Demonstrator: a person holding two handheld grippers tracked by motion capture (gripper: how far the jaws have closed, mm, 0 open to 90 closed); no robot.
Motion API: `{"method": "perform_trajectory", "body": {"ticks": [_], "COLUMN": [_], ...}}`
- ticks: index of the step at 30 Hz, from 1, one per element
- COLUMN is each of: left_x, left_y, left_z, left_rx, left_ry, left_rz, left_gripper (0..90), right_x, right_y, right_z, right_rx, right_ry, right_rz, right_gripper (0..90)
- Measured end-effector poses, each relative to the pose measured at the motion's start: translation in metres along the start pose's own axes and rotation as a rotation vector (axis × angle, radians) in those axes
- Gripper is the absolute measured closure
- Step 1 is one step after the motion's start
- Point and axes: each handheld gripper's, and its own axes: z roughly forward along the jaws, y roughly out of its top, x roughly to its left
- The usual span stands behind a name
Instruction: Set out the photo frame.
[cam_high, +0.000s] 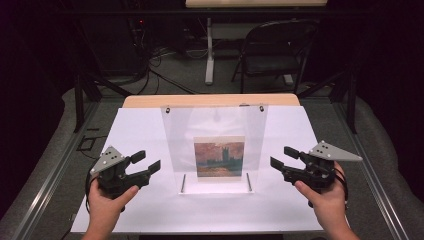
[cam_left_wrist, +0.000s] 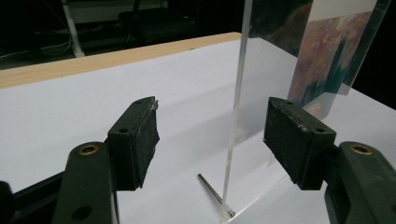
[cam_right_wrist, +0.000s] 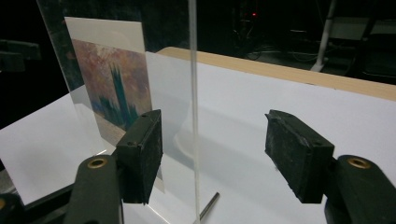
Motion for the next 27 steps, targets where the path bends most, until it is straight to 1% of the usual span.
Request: {"method": "perform_trajectory", "body": {"ticks": [1, 2, 3, 4, 5, 6, 7, 8, 9, 10, 11, 12, 14, 15, 16, 17, 20, 21, 22, 23, 24, 25, 27], "left_x": [0.002, 0.004, 0.005, 0.007, 0.009, 0.011, 0.013, 0.015, 0.017, 0.021, 0.021, 0.023, 0.026, 0.028, 0.029, 0.03, 0.032, 0.033, 0.033, 0.034, 0.034, 0.034, 0.034], "left_y": [-0.004, -0.008, -0.012, -0.017, -0.021, -0.027, -0.032, -0.038, -0.044, -0.055, -0.055, -0.06, -0.068, -0.071, -0.073, -0.075, -0.08, -0.082, -0.083, -0.085, -0.087, -0.087, -0.09], "left_z": [-0.001, -0.002, -0.003, -0.004, -0.004, -0.004, -0.003, -0.002, -0.001, 0.002, 0.002, 0.004, 0.007, 0.008, 0.009, 0.011, 0.015, 0.017, 0.018, 0.02, 0.023, 0.023, 0.026], "left_rx": [-0.002, -0.001, -0.006, -0.006, 0.0, 0.0, 0.002, 0.003, 0.002, 0.009, 0.009, 0.018, 0.02, 0.027, 0.034, 0.04, 0.048, 0.051, 0.06, 0.061, 0.072, 0.072, 0.08], "left_ry": [0.009, 0.019, 0.033, 0.048, 0.06, 0.066, 0.076, 0.078, 0.086, 0.094, 0.094, 0.102, 0.11, 0.117, 0.118, 0.126, 0.138, 0.139, 0.138, 0.137, 0.132, 0.132, 0.125], "left_rz": [-0.004, -0.01, -0.014, -0.016, -0.017, -0.024, -0.028, -0.031, -0.041, -0.057, -0.057, -0.058, -0.069, -0.07, -0.07, -0.064, -0.054, -0.051, -0.046, -0.043, -0.042, -0.042, -0.036], "left_gripper": [35.1, 35.1, 35.1, 35.1, 35.1, 35.1, 35.1, 35.1, 35.1, 35.1, 35.1, 35.1, 35.1, 35.2, 35.2, 35.2, 35.4, 35.4, 35.6, 35.6, 35.9, 36.1, 36.1], "right_x": [0.0, -0.003, -0.003, -0.005, -0.005, -0.008, -0.008, -0.01, -0.01, -0.013, -0.013, -0.013, -0.013, -0.013, -0.013, -0.013, -0.012, -0.011, -0.009, -0.009, -0.008, -0.008, -0.007], "right_y": [0.0, -0.008, -0.008, -0.017, -0.017, -0.027, -0.027, -0.038, -0.038, -0.05, -0.05, -0.056, -0.068, -0.072, -0.08, -0.08, -0.087, -0.089, -0.092, -0.092, -0.096, -0.096, -0.098], "right_z": [0.0, -0.005, -0.005, -0.01, -0.01, -0.013, -0.013, -0.012, -0.012, -0.01, -0.01, -0.008, -0.004, -0.001, 0.004, 0.004, 0.012, 0.015, 0.019, 0.019, 0.024, 0.024, 0.029], "right_rx": [0.0, -0.009, -0.009, -0.009, -0.009, -0.007, -0.007, 0.011, 0.011, 0.032, 0.032, 0.042, 0.055, 0.064, 0.075, 0.075, 0.086, 0.091, 0.11, 0.11, 0.116, 0.116, 0.139], "right_ry": [0.0, -0.022, -0.022, -0.046, -0.046, -0.076, -0.076, -0.105, -0.105, -0.133, -0.133, -0.145, -0.154, -0.155, -0.168, -0.168, -0.149, -0.142, -0.131, -0.131, -0.115, -0.115, -0.094], "right_rz": [0.0, 0.009, 0.009, 0.014, 0.014, 0.024, 0.024, 0.016, 0.016, 0.016, 0.016, 0.011, 0.012, 0.001, -0.031, -0.031, -0.043, -0.054, -0.073, -0.073, -0.078, -0.078, -0.068], "right_gripper": [36.3, 36.3, 36.3, 36.3, 36.3, 36.2, 36.2, 36.3, 36.3, 36.2, 36.2, 36.2, 36.2, 36.3, 36.3, 36.3, 36.2, 36.2, 36.3, 36.3, 36.4, 36.4, 36.5]}}
